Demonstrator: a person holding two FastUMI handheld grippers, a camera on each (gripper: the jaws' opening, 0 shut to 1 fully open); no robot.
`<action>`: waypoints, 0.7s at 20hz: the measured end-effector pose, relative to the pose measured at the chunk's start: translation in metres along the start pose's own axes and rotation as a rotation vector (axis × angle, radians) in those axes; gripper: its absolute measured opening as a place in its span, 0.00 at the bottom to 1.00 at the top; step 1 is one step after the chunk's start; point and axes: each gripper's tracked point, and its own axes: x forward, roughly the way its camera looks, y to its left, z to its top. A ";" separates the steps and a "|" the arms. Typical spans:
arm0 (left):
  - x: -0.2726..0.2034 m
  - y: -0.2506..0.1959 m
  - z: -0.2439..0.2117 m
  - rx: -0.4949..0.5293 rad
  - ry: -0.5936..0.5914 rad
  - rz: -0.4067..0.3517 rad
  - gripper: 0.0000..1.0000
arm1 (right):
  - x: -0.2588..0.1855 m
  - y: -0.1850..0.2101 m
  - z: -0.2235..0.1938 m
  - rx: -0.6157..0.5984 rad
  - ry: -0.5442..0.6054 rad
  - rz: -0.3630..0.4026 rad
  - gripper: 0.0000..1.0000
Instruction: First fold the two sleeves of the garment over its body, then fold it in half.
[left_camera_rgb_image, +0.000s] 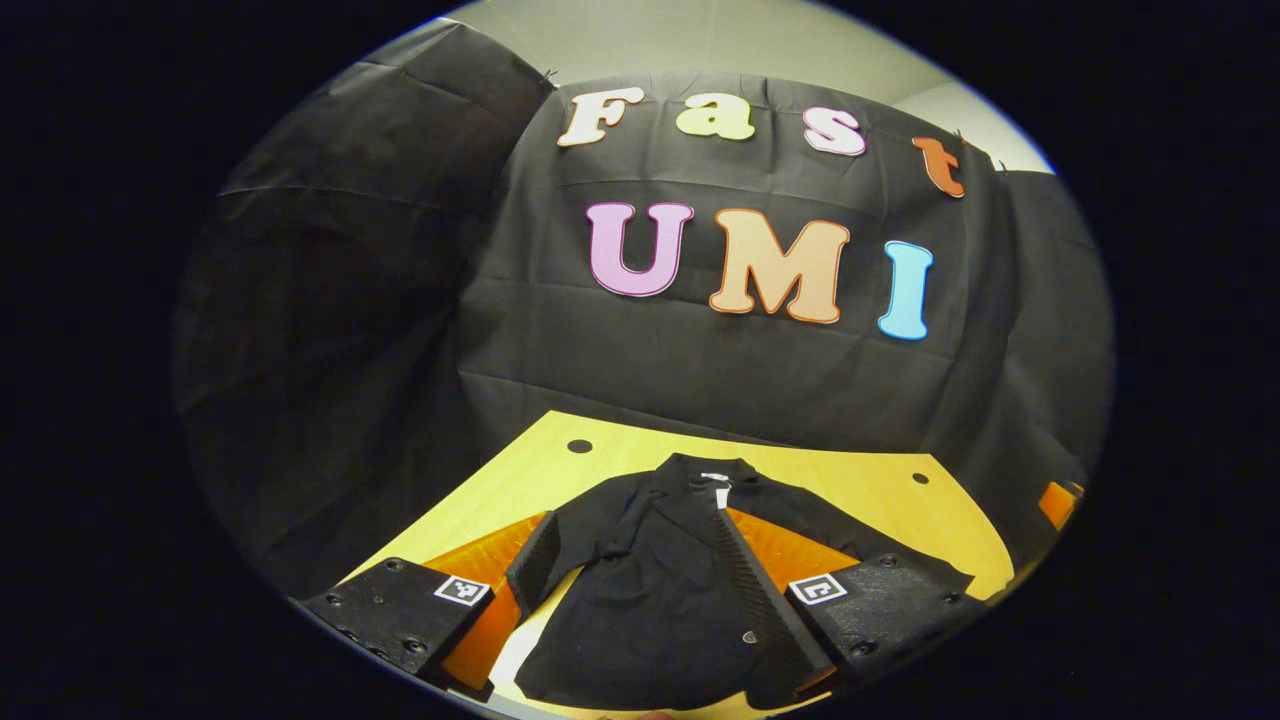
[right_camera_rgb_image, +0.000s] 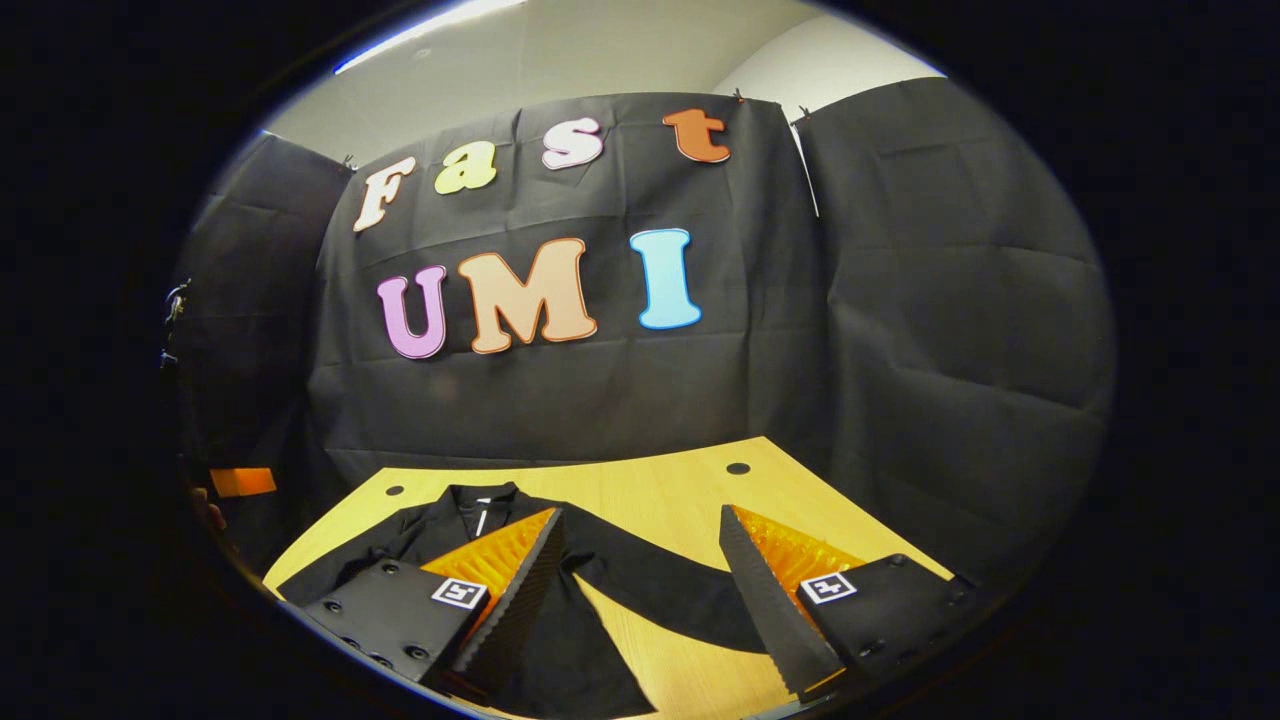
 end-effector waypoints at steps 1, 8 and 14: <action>0.001 0.001 0.000 0.000 -0.002 0.003 0.93 | -0.001 -0.001 -0.002 0.007 0.001 0.001 0.95; 0.004 0.006 0.006 0.030 -0.015 0.004 0.92 | -0.002 -0.004 0.001 0.029 -0.019 -0.021 0.95; 0.002 0.005 -0.008 -0.012 0.014 0.001 0.93 | -0.007 -0.009 -0.020 0.003 0.016 -0.032 0.95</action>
